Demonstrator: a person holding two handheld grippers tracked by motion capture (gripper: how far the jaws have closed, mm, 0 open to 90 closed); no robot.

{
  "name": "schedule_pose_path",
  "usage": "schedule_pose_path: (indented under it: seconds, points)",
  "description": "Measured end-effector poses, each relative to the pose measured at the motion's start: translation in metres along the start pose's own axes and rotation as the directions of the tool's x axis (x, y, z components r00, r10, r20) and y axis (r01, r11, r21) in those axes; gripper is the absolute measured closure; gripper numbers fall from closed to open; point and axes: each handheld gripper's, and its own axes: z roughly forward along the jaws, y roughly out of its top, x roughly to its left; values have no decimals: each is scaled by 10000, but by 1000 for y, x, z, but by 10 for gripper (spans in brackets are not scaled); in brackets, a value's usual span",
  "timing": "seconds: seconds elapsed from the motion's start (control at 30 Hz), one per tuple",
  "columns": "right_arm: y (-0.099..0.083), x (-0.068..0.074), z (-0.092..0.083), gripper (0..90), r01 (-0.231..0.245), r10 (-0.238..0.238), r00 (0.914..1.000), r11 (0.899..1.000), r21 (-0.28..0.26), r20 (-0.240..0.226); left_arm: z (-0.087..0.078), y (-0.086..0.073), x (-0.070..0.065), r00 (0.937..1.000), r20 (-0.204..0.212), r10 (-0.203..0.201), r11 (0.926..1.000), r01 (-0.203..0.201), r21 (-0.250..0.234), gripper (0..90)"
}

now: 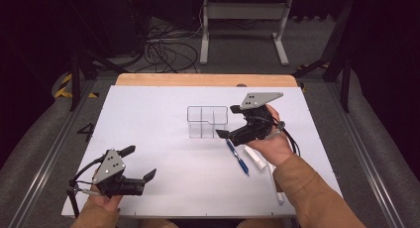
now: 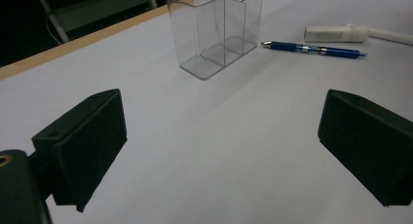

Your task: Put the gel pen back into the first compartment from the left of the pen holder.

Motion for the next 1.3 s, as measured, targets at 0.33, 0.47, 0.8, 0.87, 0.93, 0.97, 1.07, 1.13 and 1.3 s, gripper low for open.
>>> schedule_pose_path:
  seconds: [0.33, 0.47, 0.8, 0.87, 0.93, 0.97, 1.07, 1.13, 1.3]
  points:
    - [-13, 3, 1, 171, -518, 415, 9919, 9951, 843, 1204, 0, 0, 0, 10000, 16, -29, 10000, 29, -14, 46]
    - [-20, 2, 5, 195, -935, 735, 9859, 9870, 1309, 1501, 0, 0, 0, 10000, 16, -31, 10000, 31, -12, 46]
    - [-34, 0, 16, 249, -1561, 1124, 9738, 9626, 2216, 1975, 0, 0, 0, 10000, 23, -45, 10000, 45, -17, 46]
    - [-36, -1, 19, 270, -1706, 1224, 9718, 9550, 2425, 2017, 0, 0, 0, 10000, 21, -43, 10000, 44, -15, 46]
    - [-39, -1, 23, 288, -1873, 1333, 9685, 9466, 2625, 2103, 0, 0, 0, 10000, 31, -48, 10000, 48, -20, 46]
    - [-40, -2, 25, 298, -1954, 1389, 9670, 9421, 2725, 2134, 0, 0, 0, 10000, 27, -48, 10000, 48, -18, 46]
    - [-43, -4, 30, 323, -2194, 1541, 9617, 9284, 3000, 2267, 0, 0, 0, 10000, 30, -48, 10000, 48, 0, 46]
    - [-45, -4, 34, 353, -2318, 1588, 9584, 9177, 3227, 2371, 0, 0, 0, 10000, 22, -40, 10000, 40, 0, 46]
    - [-51, -5, 46, 407, -2615, 1622, 9479, 8876, 3792, 2740, 0, 0, 0, 10000, 32, -41, 10000, 41, -2, 46]
